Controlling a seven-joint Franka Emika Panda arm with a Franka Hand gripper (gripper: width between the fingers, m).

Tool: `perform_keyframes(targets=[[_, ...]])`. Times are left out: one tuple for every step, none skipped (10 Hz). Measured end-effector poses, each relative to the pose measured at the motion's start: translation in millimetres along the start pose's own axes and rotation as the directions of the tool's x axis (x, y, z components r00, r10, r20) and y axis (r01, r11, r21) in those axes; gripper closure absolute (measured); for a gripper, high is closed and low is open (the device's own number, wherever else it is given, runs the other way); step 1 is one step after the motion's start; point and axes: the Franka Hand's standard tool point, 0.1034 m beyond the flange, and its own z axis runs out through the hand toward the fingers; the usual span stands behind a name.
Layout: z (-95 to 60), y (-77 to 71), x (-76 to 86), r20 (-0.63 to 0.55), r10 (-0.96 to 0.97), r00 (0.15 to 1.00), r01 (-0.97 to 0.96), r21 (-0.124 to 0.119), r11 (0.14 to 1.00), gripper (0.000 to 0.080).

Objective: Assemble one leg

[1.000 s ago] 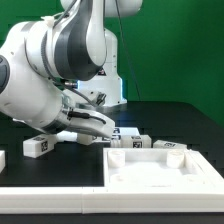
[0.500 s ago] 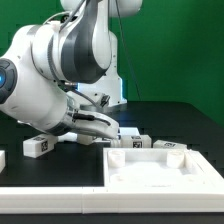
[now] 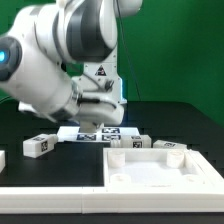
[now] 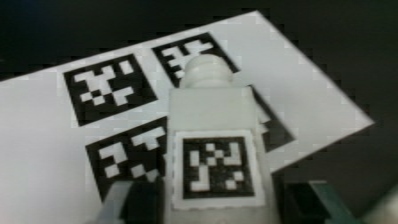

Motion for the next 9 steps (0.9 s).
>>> perform_keyframes(targets=[[-19.7,-14.1,-9.6,-0.052,-0.018,0.998,0.018,0.004,1.0,0.0515],[-37.6,-32.6,-17.4,-0.131,-0.047,0.99,0.046,-0.006,0.999,0.0515],[-44.5,-45.0,-21.7,-0.198,-0.043,0.979,0.042,-0.007,0.999,0.0515],[-43.2,-43.9,-18.4,-0.254,-0.053,0.966,0.052,-0.01,0.999,0.0515],[-45.3,-44.6,-15.0,-0.326,-0.055,0.944,0.055,-0.011,0.998,0.0515],[-45.6,-45.9,-16.5,-0.374,-0.061,0.926,0.06,-0.013,0.998,0.0515],[-51.8,-53.2,-14.3,-0.441,-0.038,0.897,0.031,-0.024,0.999,0.0515],[-66.9,-88.5,-19.2,-0.523,-0.097,0.847,0.057,-0.092,0.994,0.0515],[-84.9,-125.2,-23.3,-0.595,-0.188,0.782,0.117,-0.156,0.981,0.0514]])
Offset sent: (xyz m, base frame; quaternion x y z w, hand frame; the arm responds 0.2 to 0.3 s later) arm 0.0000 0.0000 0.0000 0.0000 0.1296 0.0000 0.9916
